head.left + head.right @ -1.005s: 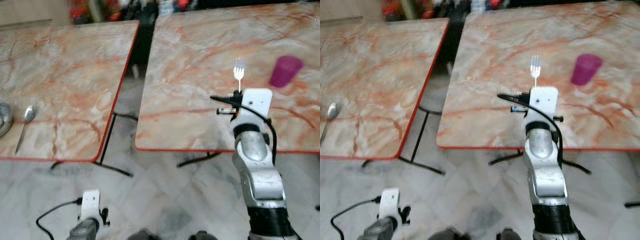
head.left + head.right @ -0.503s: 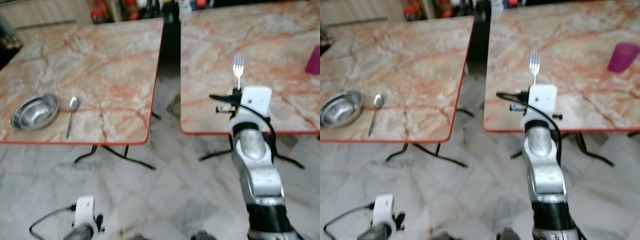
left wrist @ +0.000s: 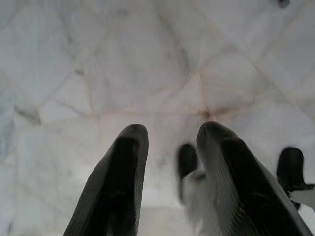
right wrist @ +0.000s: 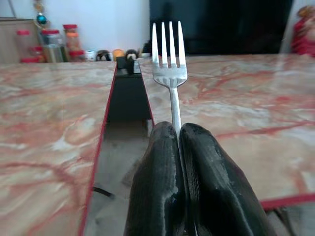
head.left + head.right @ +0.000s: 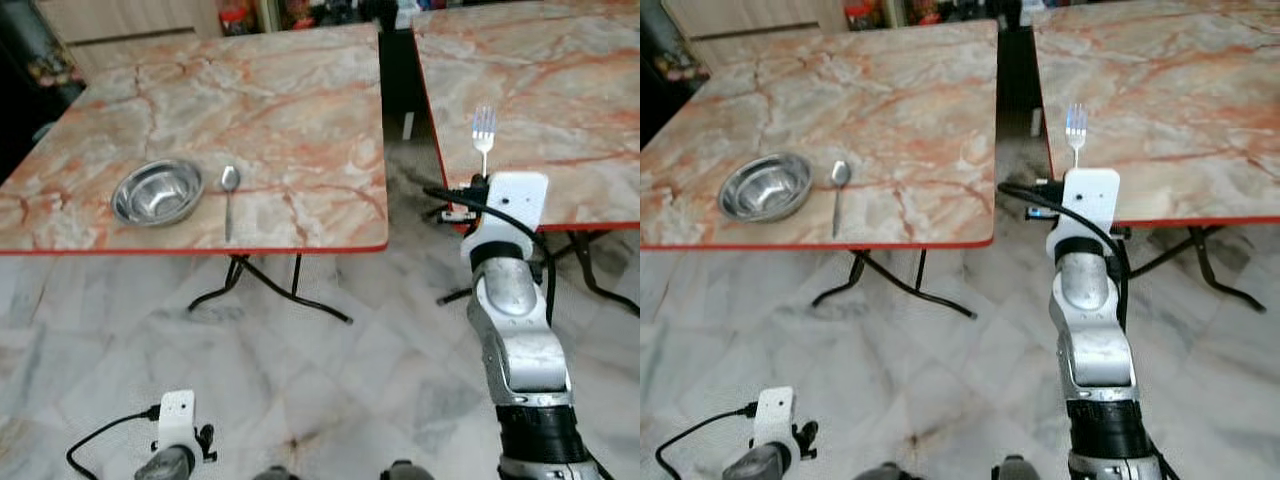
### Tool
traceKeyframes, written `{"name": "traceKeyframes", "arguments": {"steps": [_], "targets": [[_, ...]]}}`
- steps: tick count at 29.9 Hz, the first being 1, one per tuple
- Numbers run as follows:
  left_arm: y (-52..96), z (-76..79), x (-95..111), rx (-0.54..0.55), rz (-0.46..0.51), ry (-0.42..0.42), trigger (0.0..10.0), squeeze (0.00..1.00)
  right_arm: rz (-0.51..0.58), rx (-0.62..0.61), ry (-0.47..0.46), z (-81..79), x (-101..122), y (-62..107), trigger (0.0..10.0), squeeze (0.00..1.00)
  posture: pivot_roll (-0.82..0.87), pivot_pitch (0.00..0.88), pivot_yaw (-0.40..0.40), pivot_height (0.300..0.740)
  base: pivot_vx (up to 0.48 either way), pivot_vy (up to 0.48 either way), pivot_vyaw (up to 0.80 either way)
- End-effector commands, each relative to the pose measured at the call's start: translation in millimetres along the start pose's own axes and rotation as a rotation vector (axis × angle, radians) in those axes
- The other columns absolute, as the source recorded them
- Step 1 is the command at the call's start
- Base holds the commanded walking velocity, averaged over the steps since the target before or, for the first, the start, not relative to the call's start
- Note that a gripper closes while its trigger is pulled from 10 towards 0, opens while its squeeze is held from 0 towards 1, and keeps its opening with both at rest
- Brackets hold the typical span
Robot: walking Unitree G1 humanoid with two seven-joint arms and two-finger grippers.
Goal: Setting the table
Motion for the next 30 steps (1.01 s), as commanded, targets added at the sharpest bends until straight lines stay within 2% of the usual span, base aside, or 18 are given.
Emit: {"name": "traceKeyframes", "arguments": {"steps": [1,12,20,30], "targets": [[3.9,-14.5,-10.3,0.042,-0.029,0.005,10.0,0.00,0.026,0.026,-0.018,-9.9,8.0,1.4,10.0,0.00,-0.14,0.178,0.099,0.740,0.000,0.480,0.00],[3.2,-17.4,-4.5,0.046,-0.017,0.004,10.0,0.00,0.026,0.029,-0.019,-10.9,7.9,0.9,10.0,0.00,-0.14,0.180,0.099,0.740,0.000,0.480,0.00],[3.5,-19.9,-3.0,0.051,-0.010,-0.003,10.0,0.00,0.022,0.033,-0.017,-11.6,7.1,0.7,10.0,0.00,-0.13,0.180,0.098,0.740,0.000,0.000,0.00],[2.8,-14.0,-4.2,0.035,-0.011,-0.014,10.0,0.00,0.022,0.046,-0.016,-14.4,7.0,0.4,10.0,0.00,-0.13,0.179,0.097,0.740,0.054,0.000,0.00]]}}
Point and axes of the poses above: a point about 5 cm out from each wrist's last joint towards the gripper, its own y axis pointing back from the gripper into the wrist, its own x axis along the axis of the wrist's last joint, z = x × y, the point moved 3 cm from there along -y, pointing out of the wrist towards the gripper, and after that the axes turned 11 degrees about y, right-handed, at the moved point
